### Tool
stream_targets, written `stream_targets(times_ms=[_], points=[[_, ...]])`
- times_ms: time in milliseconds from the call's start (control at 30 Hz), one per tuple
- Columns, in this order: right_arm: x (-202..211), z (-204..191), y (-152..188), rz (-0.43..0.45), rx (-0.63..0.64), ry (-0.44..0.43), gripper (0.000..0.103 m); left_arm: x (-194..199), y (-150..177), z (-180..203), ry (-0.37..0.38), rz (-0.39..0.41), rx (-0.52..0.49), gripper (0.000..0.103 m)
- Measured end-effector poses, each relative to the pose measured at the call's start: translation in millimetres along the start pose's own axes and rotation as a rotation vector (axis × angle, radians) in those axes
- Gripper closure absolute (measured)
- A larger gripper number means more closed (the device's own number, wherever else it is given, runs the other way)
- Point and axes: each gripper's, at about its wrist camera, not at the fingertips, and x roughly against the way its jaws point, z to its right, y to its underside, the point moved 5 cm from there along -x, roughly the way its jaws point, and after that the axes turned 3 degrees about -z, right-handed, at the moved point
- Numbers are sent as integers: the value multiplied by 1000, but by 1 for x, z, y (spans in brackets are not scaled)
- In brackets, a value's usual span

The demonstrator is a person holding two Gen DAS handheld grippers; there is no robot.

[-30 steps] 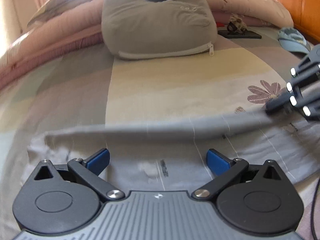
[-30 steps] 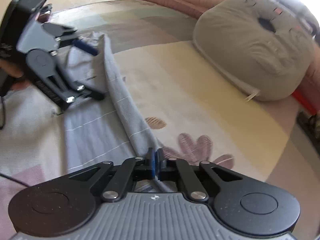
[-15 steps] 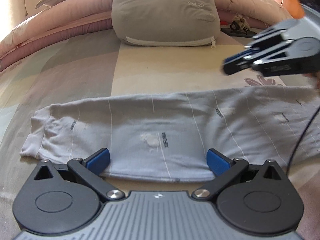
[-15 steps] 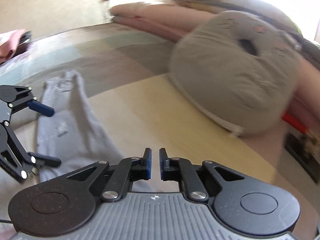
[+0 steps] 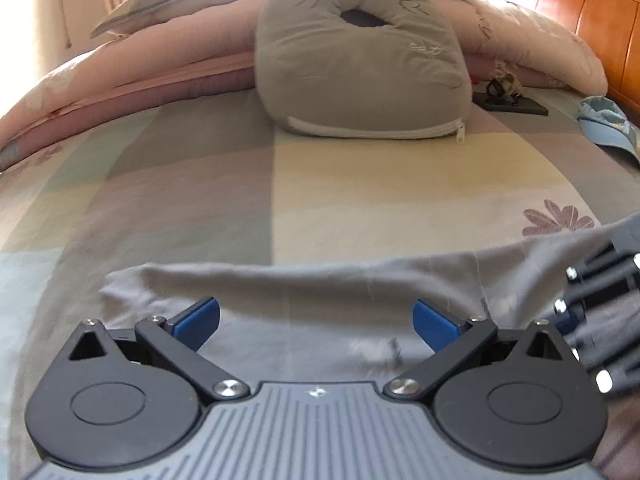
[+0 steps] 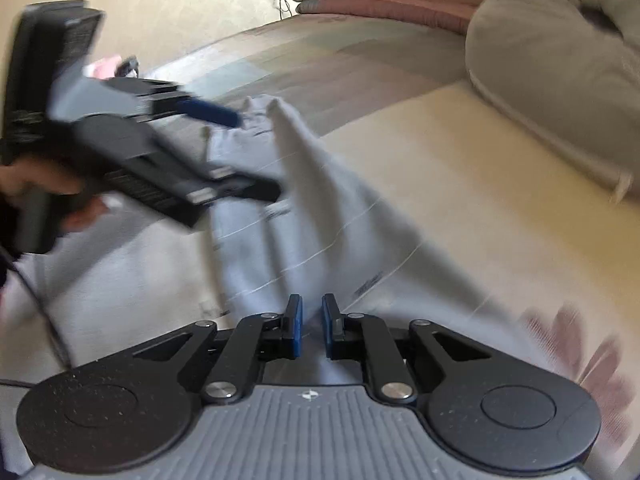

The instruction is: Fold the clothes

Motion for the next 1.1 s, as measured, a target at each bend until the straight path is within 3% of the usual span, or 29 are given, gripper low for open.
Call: stream_targets(times_ms=[167, 300, 433, 533, 633, 700, 800, 900, 967, 1100], points=[[3, -1, 1, 5, -85, -20, 76, -4, 6, 3, 8, -24, 10, 1], [14, -1, 4, -9, -86, -33, 77, -8, 12, 5, 15, -43, 18, 1], [42, 29, 12, 75, -211, 96, 67, -11, 17, 8, 21, -62, 26, 1], [55, 61, 39, 79, -382, 189, 64, -13, 20, 9, 25, -75, 31, 0], [70, 65, 62, 100, -482, 89, 64, -14, 20, 9, 24, -77, 32, 0], [84, 67, 65, 100, -473, 92, 64, -14, 20, 9, 23, -78, 33, 0], [115, 84, 62, 143, -413, 216, 64, -14, 19, 9, 19, -80, 34, 0], [147, 125, 64, 173, -393, 377, 64, -14, 19, 10, 18, -80, 36, 0], [147, 143, 63, 138, -369, 433, 64, -15, 19, 10, 18, -80, 36, 0], [137, 141, 69, 56, -242, 439, 63, -15, 20, 10, 18, -81, 36, 0]])
